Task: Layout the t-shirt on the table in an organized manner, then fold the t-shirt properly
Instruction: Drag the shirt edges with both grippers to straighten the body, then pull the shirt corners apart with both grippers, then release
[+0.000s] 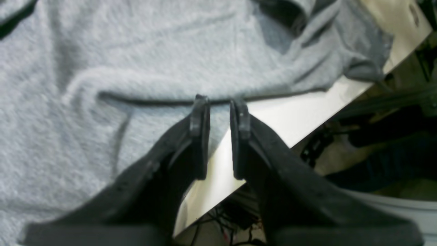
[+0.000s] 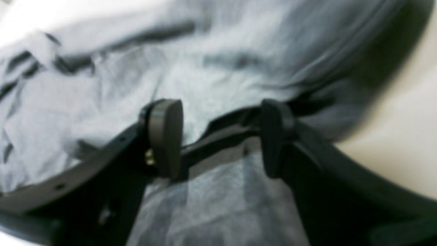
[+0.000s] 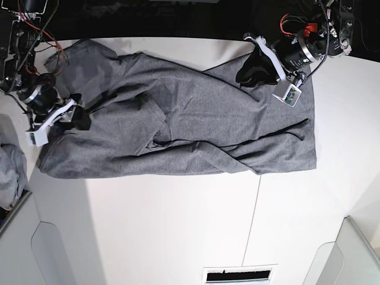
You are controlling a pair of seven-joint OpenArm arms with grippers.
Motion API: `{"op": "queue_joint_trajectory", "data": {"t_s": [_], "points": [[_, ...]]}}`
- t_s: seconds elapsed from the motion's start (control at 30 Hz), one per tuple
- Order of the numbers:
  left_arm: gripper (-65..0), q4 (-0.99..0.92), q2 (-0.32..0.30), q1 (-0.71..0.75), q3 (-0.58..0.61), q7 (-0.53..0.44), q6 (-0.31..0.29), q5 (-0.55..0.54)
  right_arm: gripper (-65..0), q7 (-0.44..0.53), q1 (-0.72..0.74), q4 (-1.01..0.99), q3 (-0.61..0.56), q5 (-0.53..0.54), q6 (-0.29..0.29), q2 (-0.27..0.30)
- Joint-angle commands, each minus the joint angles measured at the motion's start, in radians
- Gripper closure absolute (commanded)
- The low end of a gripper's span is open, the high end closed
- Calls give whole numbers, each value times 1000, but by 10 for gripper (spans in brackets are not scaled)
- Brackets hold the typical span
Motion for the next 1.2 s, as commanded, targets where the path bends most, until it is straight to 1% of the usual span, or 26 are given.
{"op": "queue_joint_trajectory", "data": {"t_s": [0.0,0.13,0.3,0.47,0.5,0.53,0.63,0.67,0.8,0.83,0.87,0.9,0.97,1.07,1.17], "points": [[-136,11,-5,1,-3,-18,-9,-17,-352,40,42,-23,-15,7,4,11],[-136,4,-5,0,-3,-18,-9,-18,-351,58,124,-145,-69,3,-2,-9],[-136,4,-1,0,-3,-26,-9,-42,-349,42,170,-153,-75,0,9,-37],[-136,3,37,-8,2,-53,-9,-40,-349,42,185,-152,-76,3,10,-39],[-136,2,47,-10,7,-60,-9,-39,-338,42,186,-152,-76,5,10,-39],[-136,1,59,-14,12,-63,-9,-38,-302,42,185,-152,-76,10,10,-39],[-136,-31,94,-42,49,-63,-9,-9,-145,42,185,-152,-76,11,10,-39],[-136,-51,103,-57,68,-64,-9,2,-113,42,185,-152,-76,11,10,-39],[-136,-155,138,-118,145,-63,-9,36,-97,42,185,-152,-83,10,10,-39],[-136,-179,147,-130,159,-63,-9,37,-69,42,185,-152,-91,10,10,-39],[-136,-200,155,-139,170,-63,-9,36,-20,42,185,-152,-104,10,10,-39],[-136,-217,166,-147,179,-63,-9,37,0,42,185,-152,-119,10,22,-39],[-136,-245,181,-155,196,-63,-9,39,0,51,188,-152,-154,10,43,-39],[-136,-274,198,-154,220,-63,-9,87,0,94,222,-152,-177,3,43,-39],[-136,-301,197,-147,247,-56,-9,116,0,133,300,-152,-173,-10,42,-34]]}}
